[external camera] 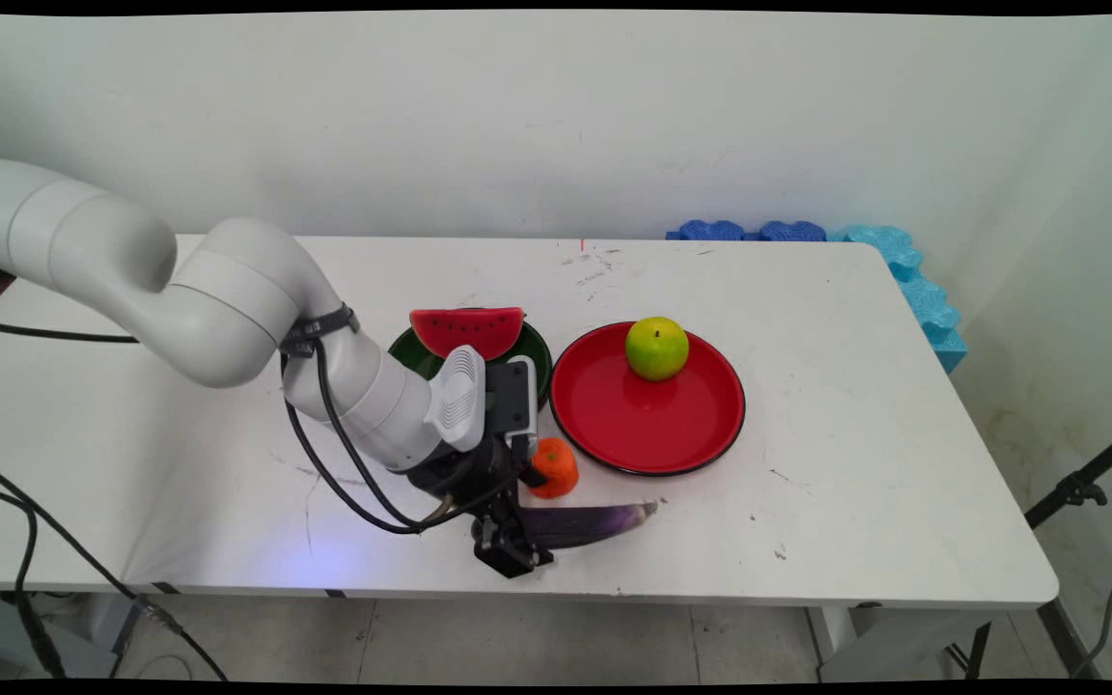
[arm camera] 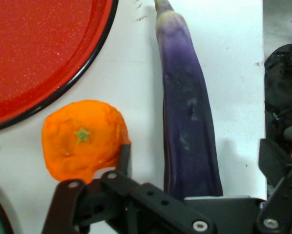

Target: Place the picked object on the table

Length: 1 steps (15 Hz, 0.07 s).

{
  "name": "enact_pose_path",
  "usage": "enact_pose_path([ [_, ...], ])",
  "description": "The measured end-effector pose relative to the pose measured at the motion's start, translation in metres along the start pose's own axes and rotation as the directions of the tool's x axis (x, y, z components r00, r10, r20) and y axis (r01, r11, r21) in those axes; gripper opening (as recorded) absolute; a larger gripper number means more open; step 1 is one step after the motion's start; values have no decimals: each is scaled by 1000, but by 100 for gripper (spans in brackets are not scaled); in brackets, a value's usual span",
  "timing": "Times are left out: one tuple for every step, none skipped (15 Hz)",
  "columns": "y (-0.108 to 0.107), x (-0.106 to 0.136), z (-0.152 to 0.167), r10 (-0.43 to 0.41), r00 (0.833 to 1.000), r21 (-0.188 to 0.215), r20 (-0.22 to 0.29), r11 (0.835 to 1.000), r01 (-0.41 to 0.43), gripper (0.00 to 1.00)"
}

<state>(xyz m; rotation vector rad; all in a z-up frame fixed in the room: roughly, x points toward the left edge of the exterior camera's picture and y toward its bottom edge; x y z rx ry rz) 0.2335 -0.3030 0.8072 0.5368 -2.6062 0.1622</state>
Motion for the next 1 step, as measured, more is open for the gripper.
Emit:
enact_pose_path([
  [0,1,-1,-1,1000,0,-5,1000,1,100],
])
